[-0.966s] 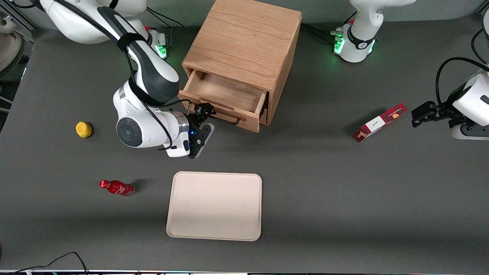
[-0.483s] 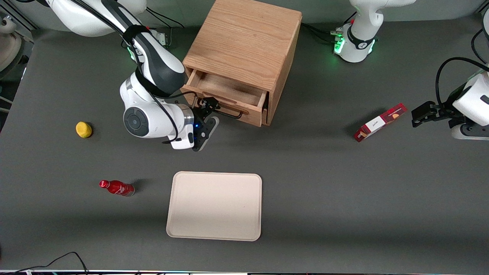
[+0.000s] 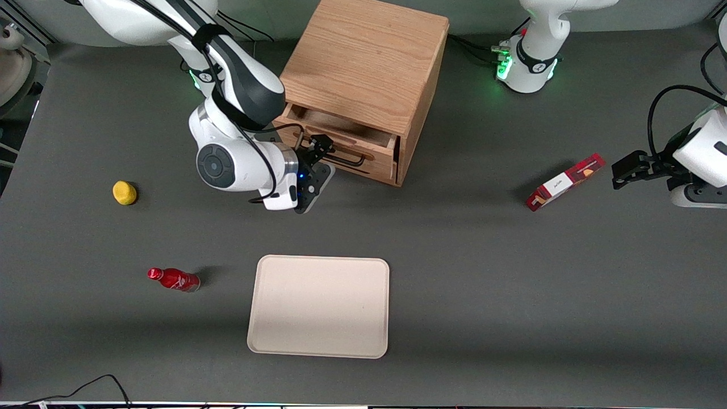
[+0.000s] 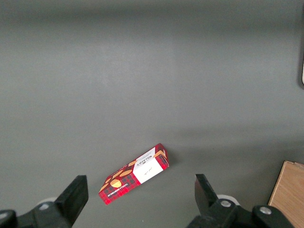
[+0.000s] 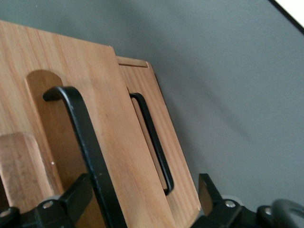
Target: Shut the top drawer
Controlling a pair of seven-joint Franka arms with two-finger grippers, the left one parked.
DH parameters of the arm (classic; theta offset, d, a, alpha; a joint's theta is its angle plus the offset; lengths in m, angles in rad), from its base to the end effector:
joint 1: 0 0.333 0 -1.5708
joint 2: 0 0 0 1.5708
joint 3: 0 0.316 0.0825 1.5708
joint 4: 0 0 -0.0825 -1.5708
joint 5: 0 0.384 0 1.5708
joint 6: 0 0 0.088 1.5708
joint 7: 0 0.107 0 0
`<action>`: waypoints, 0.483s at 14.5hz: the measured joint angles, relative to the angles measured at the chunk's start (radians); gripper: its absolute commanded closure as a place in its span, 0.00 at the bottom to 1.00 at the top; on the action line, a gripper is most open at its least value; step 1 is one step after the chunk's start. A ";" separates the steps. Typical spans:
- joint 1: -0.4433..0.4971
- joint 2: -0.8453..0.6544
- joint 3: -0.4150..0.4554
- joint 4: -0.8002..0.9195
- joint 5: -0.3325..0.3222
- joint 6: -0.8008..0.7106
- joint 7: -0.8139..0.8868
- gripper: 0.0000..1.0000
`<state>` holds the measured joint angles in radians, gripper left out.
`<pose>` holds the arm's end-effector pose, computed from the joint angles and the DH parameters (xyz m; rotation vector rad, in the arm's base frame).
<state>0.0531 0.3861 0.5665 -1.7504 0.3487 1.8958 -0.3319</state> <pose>0.5116 0.3592 0.3764 -2.4243 -1.0122 0.3537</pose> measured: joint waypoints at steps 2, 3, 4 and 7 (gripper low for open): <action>0.000 -0.013 0.013 -0.023 0.013 0.017 0.007 0.00; 0.000 -0.018 0.017 -0.031 0.016 0.021 0.009 0.00; 0.000 -0.021 0.019 -0.037 0.018 0.026 0.010 0.00; 0.000 -0.024 0.024 -0.051 0.023 0.034 0.012 0.00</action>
<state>0.0530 0.3621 0.5901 -1.8012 0.3715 1.9295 -0.3197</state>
